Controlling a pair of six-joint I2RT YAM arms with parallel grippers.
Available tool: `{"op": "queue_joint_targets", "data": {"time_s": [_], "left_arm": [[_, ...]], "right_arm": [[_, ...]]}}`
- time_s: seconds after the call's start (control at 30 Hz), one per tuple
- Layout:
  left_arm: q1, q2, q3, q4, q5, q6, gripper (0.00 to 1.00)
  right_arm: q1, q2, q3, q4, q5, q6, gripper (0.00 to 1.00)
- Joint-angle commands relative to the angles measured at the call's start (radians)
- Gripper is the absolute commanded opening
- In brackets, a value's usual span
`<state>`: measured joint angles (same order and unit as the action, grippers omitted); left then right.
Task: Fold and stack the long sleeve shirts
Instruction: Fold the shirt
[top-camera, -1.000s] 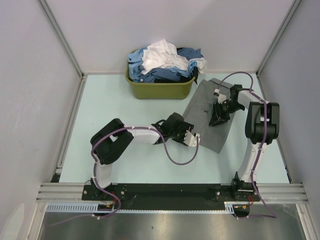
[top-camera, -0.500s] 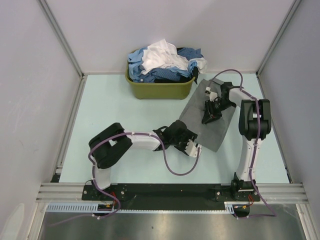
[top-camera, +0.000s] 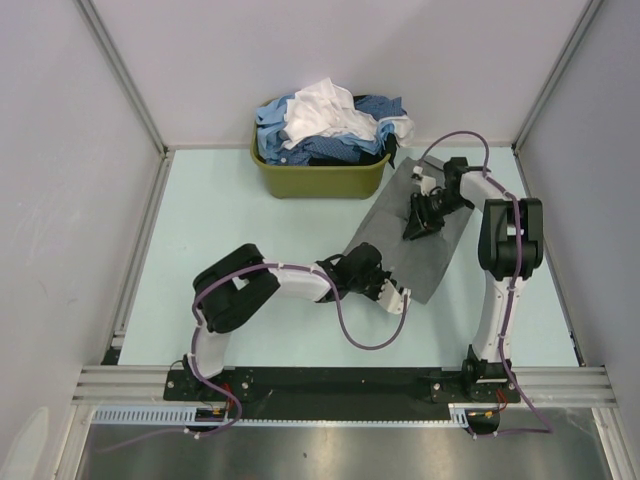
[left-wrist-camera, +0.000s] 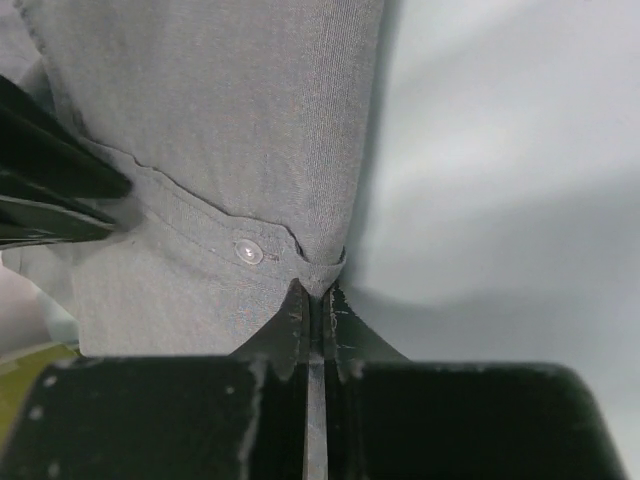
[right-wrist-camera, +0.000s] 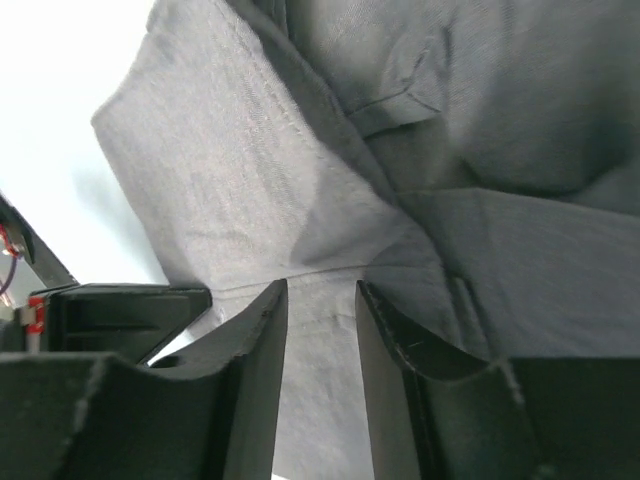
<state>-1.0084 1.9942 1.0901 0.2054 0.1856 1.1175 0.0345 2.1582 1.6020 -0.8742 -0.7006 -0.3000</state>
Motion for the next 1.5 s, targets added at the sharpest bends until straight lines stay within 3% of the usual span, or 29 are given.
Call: {"op": "queue_joint_targets", "data": {"time_s": [0.0, 0.43, 0.67, 0.83, 1.07, 1.47], "left_arm": [[-0.004, -0.037, 0.021, -0.15, 0.041, -0.022, 0.0], [-0.078, -0.352, -0.157, -0.584, 0.187, -0.211, 0.0], [-0.122, -0.655, -0.272, -0.76, 0.238, -0.354, 0.0], [-0.168, -0.788, -0.219, -0.925, 0.276, -0.413, 0.0], [-0.154, -0.69, -0.058, -1.04, 0.206, -0.256, 0.0], [0.019, -0.27, 0.425, -1.156, 0.17, 0.03, 0.03]], "right_arm": [[-0.028, -0.041, 0.085, -0.061, -0.046, -0.03, 0.41], [-0.174, -0.11, 0.144, -0.177, -0.014, -0.11, 0.47], [-0.15, -0.116, 0.148, -0.174, -0.008, -0.11, 0.47], [-0.102, -0.129, 0.116, -0.132, 0.006, -0.091, 0.48], [-0.077, -0.118, 0.093, -0.092, 0.018, -0.065, 0.48], [-0.081, -0.098, 0.061, -0.12, -0.013, -0.087, 0.48]]}}
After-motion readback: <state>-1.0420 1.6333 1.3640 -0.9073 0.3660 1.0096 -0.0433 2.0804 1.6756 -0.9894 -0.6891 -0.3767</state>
